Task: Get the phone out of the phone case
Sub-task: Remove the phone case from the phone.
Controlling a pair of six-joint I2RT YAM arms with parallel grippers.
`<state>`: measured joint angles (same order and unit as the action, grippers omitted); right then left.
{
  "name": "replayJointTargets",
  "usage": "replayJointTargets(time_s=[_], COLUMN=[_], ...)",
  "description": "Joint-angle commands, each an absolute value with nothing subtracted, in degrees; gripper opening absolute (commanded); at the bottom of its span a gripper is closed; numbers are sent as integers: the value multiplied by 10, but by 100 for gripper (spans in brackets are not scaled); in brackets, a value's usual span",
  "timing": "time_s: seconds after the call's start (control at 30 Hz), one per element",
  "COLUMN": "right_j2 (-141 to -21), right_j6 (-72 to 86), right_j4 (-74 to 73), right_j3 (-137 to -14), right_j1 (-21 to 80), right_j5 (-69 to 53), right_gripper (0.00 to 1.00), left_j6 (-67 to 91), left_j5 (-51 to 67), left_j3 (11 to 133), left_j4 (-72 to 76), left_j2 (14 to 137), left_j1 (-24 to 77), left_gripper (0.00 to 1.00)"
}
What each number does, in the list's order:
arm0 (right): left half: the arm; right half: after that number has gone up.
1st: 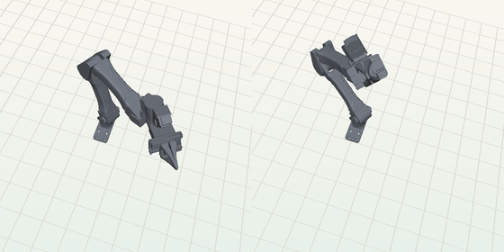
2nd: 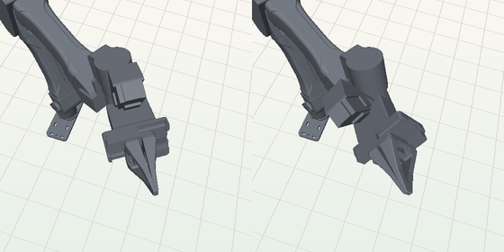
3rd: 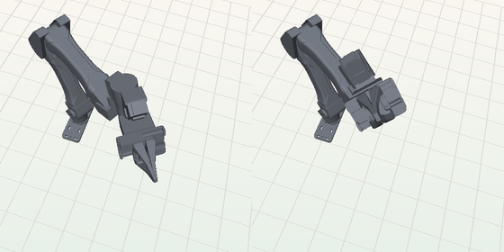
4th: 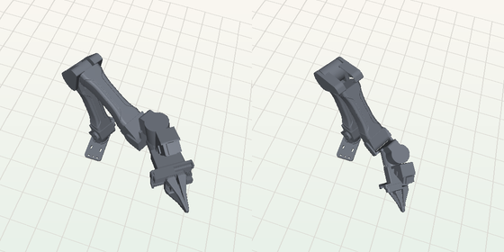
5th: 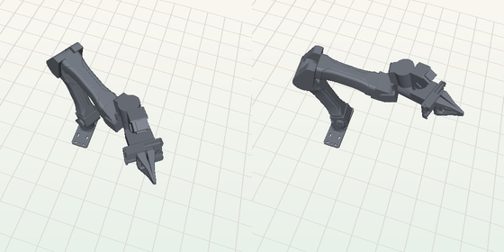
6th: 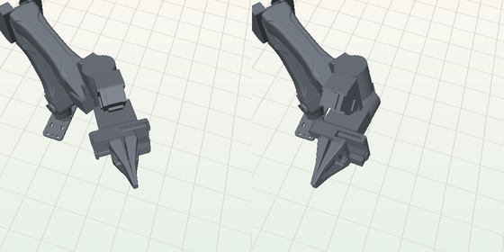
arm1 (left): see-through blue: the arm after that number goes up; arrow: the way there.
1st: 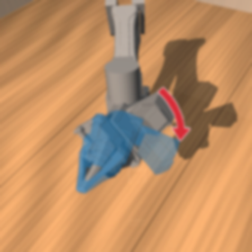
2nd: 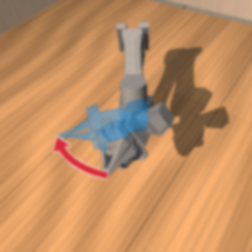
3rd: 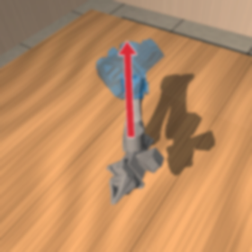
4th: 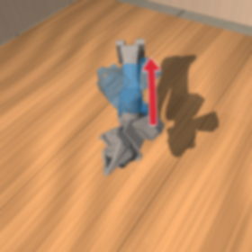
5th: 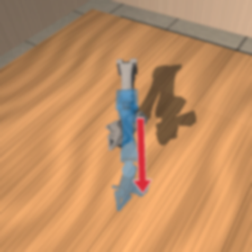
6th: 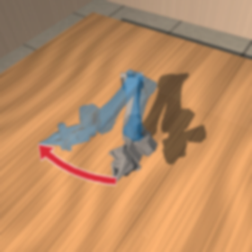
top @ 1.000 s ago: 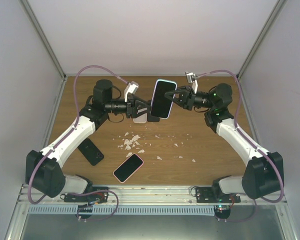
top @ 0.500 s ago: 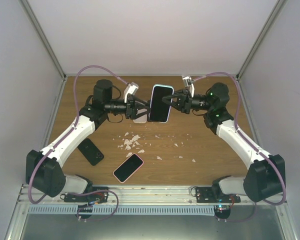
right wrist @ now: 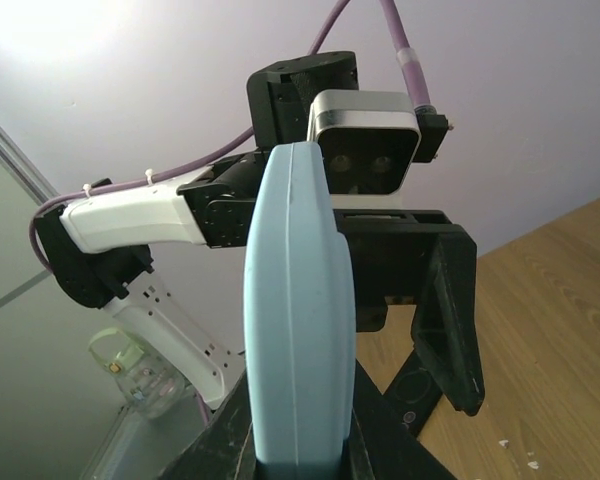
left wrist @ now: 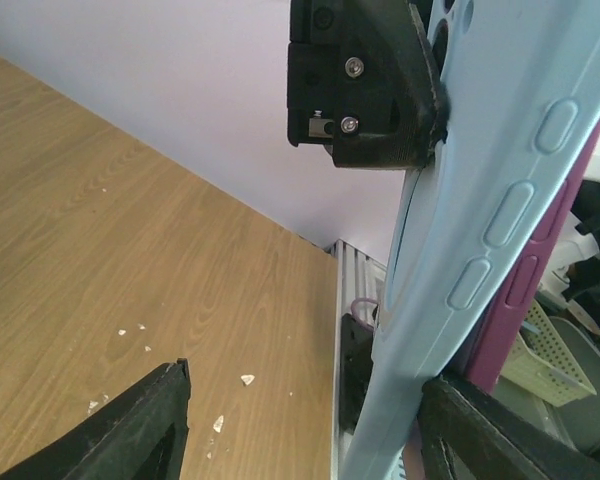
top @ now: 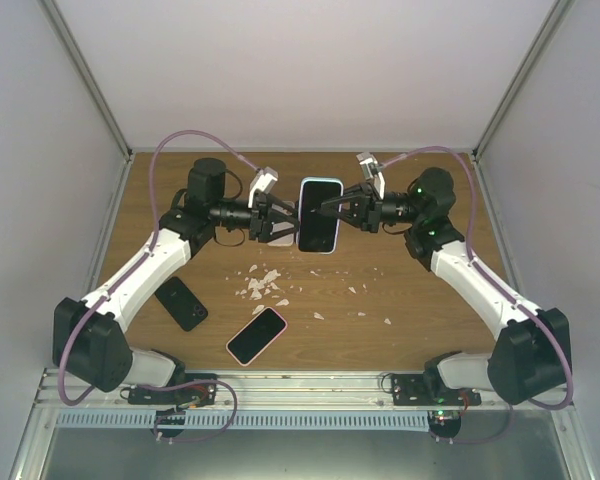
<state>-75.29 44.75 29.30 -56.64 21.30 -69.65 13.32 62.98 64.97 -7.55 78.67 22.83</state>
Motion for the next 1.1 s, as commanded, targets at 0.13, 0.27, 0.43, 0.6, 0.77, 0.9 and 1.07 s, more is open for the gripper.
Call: replayJointTargets(time_s=[0.13, 0.27, 0.43, 0.6, 0.77, 0.9, 1.07], right_j2=[-772, -778, -789, -801, -812, -822, -829], right_j6=[481, 511, 529, 532, 531, 512, 496], right_j4=[295, 327, 349, 355, 351, 318, 285], right_j3=[-537, -530, -527, -528, -538, -564, -594], right_j1=[321, 326, 333, 341, 341, 331, 300], right_j5=[-828, -825, -825, -826, -830, -837, -828], right_gripper=[0, 1, 0, 0, 0, 0, 0], left_j6=[150, 141, 147, 186, 216, 261, 306], left_j5=[542, 524, 539, 606, 632, 645, 644], left_j3=[720, 729, 734, 726, 711, 685, 660], left_j4=[48, 37, 47, 100, 130, 165, 192], left_j2=[810, 815, 822, 827, 825, 820, 816], left_j1=[269, 275, 281, 291, 297, 294, 282], left_gripper=[59, 57, 50, 45, 31, 18, 4])
